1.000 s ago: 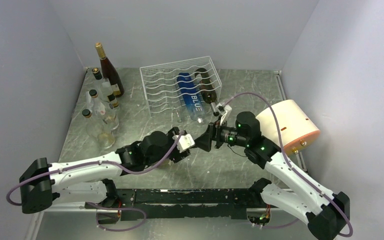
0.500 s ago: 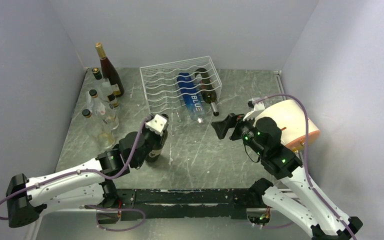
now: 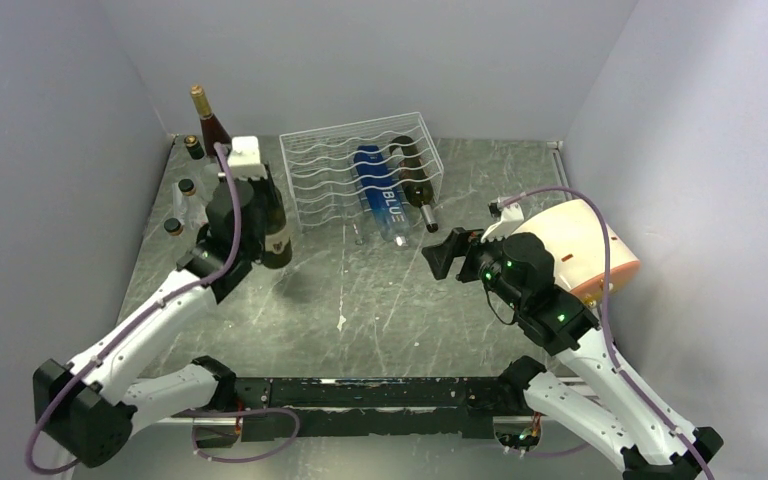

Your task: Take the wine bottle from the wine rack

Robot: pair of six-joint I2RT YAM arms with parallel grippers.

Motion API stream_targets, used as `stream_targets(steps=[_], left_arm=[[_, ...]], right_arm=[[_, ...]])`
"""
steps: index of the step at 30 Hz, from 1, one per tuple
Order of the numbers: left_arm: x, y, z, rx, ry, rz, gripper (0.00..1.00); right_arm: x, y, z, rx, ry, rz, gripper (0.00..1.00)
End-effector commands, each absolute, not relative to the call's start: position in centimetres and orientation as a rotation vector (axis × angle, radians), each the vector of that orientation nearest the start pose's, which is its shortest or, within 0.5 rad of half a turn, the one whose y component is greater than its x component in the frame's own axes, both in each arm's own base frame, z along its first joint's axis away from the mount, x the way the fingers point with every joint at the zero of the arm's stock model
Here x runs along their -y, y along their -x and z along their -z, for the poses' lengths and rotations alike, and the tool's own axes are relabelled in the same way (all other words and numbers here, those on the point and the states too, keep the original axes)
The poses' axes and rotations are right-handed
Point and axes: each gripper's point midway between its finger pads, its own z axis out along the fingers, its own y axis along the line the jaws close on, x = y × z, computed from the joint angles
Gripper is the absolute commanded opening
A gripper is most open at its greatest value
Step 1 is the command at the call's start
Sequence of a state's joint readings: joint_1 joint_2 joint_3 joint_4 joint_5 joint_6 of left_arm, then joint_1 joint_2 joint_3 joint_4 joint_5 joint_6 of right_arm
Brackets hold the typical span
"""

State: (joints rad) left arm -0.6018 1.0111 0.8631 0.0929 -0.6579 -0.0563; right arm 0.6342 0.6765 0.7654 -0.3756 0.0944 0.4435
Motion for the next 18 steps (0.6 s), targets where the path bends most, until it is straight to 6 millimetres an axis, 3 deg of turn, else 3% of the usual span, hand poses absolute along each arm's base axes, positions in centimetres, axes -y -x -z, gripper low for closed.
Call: stream_targets(steps=[1,8,12,18], left_arm=[[10.3,-37.6,-38.1,-1.413,0.159,0.107,0.07],[7.2,-42.1,-40.2,-1.296,0.198,-0.002,0.07],[5.3,-44.5,-39.4,-1.263,0.239,-0.045,0.07],[3.6,-46.2,-37.9,-1.197,0.259,-0.064,0.07]], right_arm=[[-16.7,-22.8,-25.4,-1.896,0.115,-0.649,0.91],[-16.7,-22.6,-26.1,-1.873,0.122,-0.658,0.91],[-16.7,-22.5,-25.7,-1.882,0.122,-0.661,0.91],[-16.9,-22.0,-26.3,-1.864,0.116,-0.703,0.91]])
